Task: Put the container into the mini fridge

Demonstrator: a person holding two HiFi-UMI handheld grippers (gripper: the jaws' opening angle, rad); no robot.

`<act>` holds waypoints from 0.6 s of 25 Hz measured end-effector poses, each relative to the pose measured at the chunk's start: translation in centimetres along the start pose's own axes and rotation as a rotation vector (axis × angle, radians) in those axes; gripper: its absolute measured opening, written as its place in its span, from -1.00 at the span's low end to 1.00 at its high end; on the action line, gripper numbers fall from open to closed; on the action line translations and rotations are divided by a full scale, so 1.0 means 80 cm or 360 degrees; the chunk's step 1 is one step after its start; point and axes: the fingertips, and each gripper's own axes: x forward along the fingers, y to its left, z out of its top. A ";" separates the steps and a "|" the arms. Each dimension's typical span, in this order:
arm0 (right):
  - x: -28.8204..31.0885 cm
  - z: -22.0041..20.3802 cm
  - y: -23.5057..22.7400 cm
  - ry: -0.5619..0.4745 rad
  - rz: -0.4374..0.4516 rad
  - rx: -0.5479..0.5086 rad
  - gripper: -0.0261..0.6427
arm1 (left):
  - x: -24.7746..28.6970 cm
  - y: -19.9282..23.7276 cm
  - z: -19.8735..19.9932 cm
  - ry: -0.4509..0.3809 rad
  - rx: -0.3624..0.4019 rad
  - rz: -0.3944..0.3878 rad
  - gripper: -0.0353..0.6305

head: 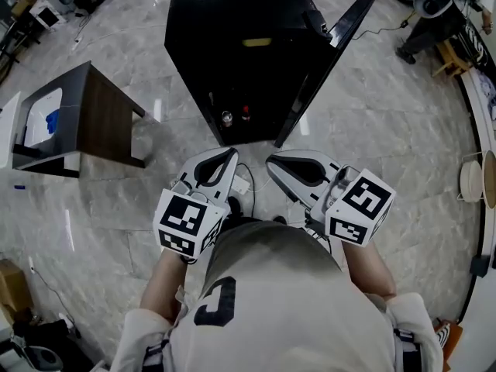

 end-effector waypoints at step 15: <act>-0.057 -0.020 0.048 0.0000 0.0424 0.0075 -0.82 | -0.051 -0.072 -0.014 0.0038 -0.0052 0.0359 -0.72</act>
